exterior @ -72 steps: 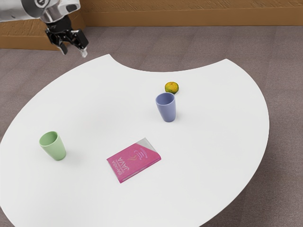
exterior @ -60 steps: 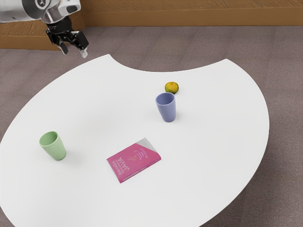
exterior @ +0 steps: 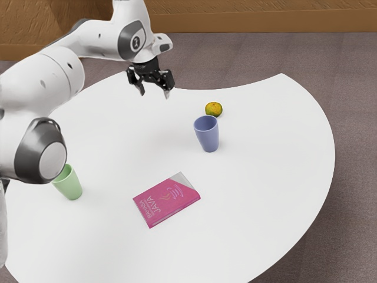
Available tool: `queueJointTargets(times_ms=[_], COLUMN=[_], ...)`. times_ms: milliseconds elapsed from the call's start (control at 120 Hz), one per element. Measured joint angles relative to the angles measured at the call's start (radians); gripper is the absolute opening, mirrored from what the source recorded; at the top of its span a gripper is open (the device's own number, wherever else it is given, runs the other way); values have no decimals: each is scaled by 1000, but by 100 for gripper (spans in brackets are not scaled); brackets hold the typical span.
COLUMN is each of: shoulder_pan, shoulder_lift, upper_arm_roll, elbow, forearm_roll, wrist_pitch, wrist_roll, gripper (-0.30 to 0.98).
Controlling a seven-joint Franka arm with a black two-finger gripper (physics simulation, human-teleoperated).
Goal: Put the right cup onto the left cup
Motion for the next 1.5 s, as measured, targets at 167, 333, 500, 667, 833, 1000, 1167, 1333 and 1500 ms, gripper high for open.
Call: queueJointTargets(times_ms=[167, 333, 500, 667, 833, 1000, 1167, 1333, 1500], shoulder_pan=[-60, -91, -113, -124, -124, -124, -121, -120, -115], shoulder_lift=[-17, 5, 33, 62, 106, 124, 129, 140, 143], upper_arm_roll=[-38, -109, -126, -139, -160, -165, -166, -165, -160], elbow=[9, 14, 11, 10, 21, 39, 43, 42, 42], forearm_roll=[-23, -30, -34, -48, -52, -52, -52, -51, -48], wrist_pitch=[-25, -31, -31, -31, -17, -9, -5, -3, 4], wrist_roll=[-114, -207, -277, -330, -370, -401, -424, -442, -466], gripper=[67, 67, 67, 67, 67, 66, 59, 51, 25])
